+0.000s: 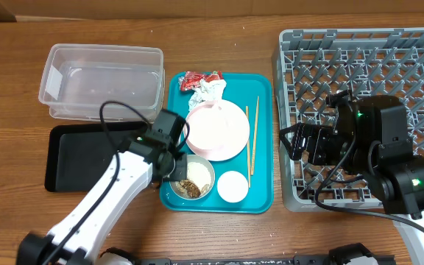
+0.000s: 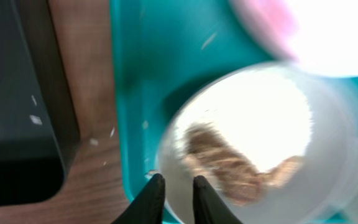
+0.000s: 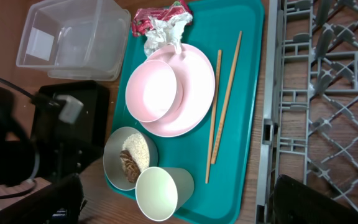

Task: Sort waste into correct bins and load items into the dishwasher
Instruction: 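Lift the rice bowl with the left gripper toward the black tray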

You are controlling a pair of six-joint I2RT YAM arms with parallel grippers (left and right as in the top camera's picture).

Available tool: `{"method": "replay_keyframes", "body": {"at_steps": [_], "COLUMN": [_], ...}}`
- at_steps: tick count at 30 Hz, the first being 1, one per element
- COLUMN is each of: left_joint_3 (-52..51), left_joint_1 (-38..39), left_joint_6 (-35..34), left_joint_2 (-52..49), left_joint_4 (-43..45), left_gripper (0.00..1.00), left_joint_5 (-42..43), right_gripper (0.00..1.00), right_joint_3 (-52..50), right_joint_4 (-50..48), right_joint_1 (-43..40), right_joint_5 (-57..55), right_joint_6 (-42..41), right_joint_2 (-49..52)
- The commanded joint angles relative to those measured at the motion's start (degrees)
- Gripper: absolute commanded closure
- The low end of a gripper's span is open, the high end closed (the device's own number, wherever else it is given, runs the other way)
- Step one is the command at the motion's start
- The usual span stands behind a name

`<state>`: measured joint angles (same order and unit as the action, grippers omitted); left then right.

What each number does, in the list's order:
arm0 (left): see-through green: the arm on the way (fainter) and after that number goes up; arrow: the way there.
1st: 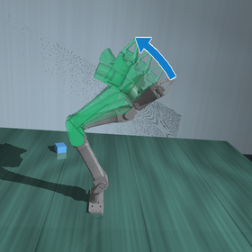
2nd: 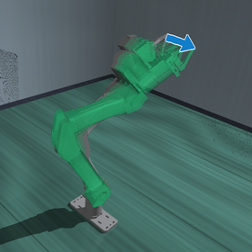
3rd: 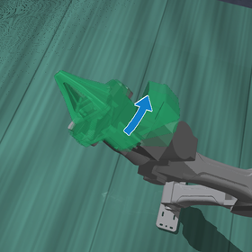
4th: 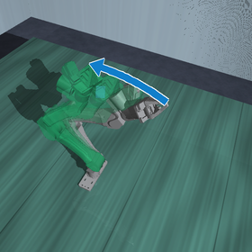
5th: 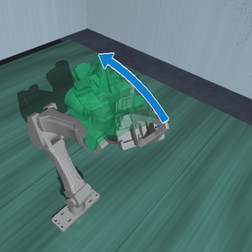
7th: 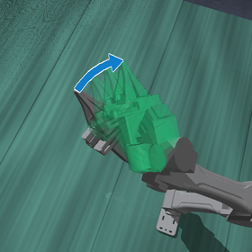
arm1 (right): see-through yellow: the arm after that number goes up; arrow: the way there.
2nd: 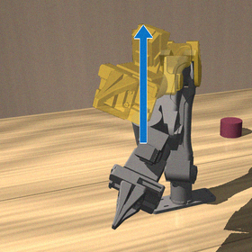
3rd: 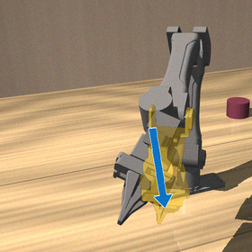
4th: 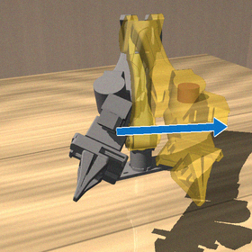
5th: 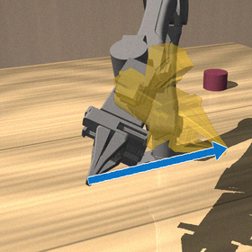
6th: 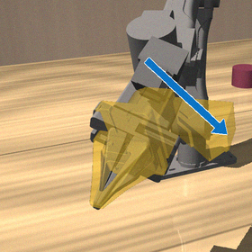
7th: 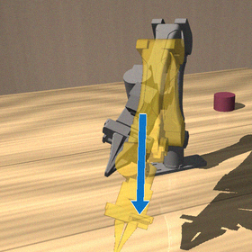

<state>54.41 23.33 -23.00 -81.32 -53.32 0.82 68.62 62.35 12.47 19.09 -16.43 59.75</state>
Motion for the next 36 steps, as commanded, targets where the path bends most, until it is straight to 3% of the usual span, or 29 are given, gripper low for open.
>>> {"method": "replay_keyframes", "body": {"at_steps": [1, 5, 13, 16, 21, 36], "left_joint_3": [6.2, 6.4, 6.1, 6.1, 6.1, 8.9], "left_joint_1": [2.0, 4.9, 9.9, 12.2, 13.9, 14.1], "left_joint_6": [3.7, 4.3, -2.2, -4.3, -7.7, -9.8], "left_joint_2": [4.4, 4.1, -6.8, -10.6, -13.8, -13.3], "left_joint_4": [0.8, 5.9, 13.2, 15.5, 14.1, 8.7], "left_gripper": [0.75, 0.66, 0.65, 0.60, 0.56, 0.60], "left_joint_5": [1.0, 2.2, 2.2, 2.2, 1.7, -1.7], "right_gripper": [0.00, 0.00, 0.00, 0.00, 0.00, 0.00], "right_joint_3": [1.5, 1.5, 1.5, 1.5, 1.5, 1.5], "right_joint_4": [-0.5, -0.5, -0.5, -0.5, -0.3, -0.1], "right_joint_1": [0.3, 0.3, 0.3, 0.3, 0.3, 0.3], "right_joint_5": [0.1, 0.0, 0.0, 0.0, 0.0, 0.0], "right_joint_6": [0.3, 0.3, 0.3, 0.3, 0.3, 0.3], "right_joint_2": [-0.2, -0.2, -0.2, -0.2, -0.2, -0.1]}}
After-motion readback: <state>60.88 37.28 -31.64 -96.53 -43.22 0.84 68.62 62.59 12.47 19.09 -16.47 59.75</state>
